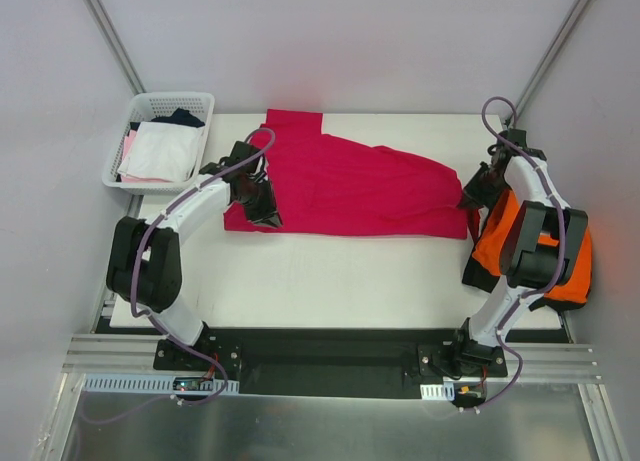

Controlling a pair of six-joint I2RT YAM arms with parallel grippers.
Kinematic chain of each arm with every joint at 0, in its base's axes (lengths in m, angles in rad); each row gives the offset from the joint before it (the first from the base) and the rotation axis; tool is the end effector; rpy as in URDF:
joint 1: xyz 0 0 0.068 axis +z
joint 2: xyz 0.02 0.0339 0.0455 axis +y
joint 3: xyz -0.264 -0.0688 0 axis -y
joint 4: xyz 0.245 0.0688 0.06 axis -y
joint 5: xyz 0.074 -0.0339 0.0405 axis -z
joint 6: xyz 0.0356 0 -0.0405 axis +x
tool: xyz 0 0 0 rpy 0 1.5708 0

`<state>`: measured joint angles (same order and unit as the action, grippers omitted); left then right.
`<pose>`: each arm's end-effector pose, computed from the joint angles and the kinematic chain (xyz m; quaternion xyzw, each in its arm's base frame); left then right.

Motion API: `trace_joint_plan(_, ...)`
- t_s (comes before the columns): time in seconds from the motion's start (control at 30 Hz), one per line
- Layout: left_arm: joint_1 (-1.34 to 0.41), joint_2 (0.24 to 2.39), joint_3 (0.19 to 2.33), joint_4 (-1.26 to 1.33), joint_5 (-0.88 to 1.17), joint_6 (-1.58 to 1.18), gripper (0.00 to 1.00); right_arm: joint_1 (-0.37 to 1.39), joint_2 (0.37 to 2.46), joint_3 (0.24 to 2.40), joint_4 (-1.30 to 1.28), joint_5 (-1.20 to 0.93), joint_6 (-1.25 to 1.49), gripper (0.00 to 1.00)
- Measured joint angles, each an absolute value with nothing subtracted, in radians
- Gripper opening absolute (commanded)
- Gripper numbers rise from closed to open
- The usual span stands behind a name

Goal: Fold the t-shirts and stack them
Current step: Fold the tshirt

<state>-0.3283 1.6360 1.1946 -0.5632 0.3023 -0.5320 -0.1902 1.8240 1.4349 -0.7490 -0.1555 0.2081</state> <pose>0.3206 -0.1204 0.2354 -0.0547 0.9486 -0.2466 0.1907 0.3755 -0.0667 0.2325 0.1763 0.9578 0.0778 0.2133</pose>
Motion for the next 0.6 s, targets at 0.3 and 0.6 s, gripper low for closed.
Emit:
trace_joint_plan(0.3,-0.328,1.704,1.254,-0.564,0.307,-0.532,0.19,-0.199,1.846,1.455,-0.799,-0.086,0.216,0.01)
trace_joint_plan(0.6,-0.328,1.741,1.289,-0.563,0.313,-0.532,0.18,-0.208,1.869,1.492,-0.827,-0.068,0.218,0.34)
